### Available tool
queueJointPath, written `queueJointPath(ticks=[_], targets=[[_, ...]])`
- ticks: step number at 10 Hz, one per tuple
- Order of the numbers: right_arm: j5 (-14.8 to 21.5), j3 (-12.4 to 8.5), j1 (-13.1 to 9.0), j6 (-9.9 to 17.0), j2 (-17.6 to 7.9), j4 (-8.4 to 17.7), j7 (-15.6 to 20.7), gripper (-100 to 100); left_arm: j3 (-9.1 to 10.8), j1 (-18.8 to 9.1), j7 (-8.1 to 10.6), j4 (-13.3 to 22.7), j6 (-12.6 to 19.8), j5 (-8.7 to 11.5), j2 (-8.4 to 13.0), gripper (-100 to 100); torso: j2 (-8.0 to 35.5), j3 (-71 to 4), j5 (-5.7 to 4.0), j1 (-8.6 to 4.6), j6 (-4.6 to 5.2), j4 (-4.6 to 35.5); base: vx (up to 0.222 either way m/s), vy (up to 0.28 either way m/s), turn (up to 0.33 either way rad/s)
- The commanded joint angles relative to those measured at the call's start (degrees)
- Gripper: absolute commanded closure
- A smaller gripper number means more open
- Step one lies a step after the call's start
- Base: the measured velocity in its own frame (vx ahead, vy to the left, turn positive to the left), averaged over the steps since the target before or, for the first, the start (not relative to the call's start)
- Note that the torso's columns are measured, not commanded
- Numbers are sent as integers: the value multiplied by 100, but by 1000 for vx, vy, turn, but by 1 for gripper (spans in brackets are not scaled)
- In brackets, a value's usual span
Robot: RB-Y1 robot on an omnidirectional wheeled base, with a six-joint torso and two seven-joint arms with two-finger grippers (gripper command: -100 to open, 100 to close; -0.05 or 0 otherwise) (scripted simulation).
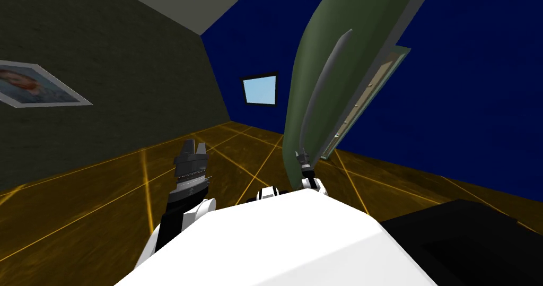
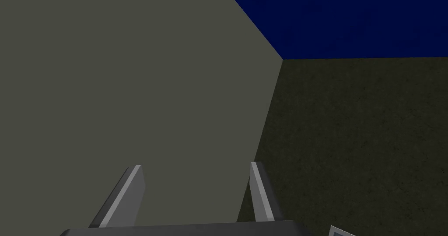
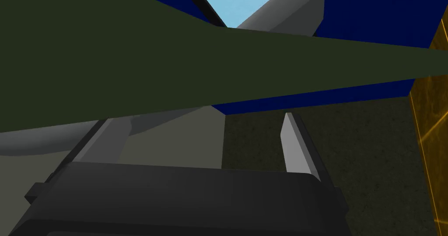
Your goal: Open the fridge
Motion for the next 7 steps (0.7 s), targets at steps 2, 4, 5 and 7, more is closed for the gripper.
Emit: queueJointPath(ticks=[2,4,5,7], targets=[[309,-25,-6,510,-65,99,-586,-100,0,3,0,-1,-1,0,-1,0,-80,-52,10,48,8,-35,-2,1,15],[582,-161,221,715,-347,120,-941,-100,0,3,0,-2,-1,0,-1,0,-92,-54,-10,18,-13,-45,-52,-28,143],[736,-161,221,831,-347,120,-1111,-100,0,0,0,-1,-1,0,0,0,-63,-38,-29,-32,-18,-44,-159,-72,387],[1062,-161,221,1053,-347,120,-1423,-100,0,2,0,-1,0,0,0,0,-76,-43,-16,4,-7,-38,-67,-21,322]])
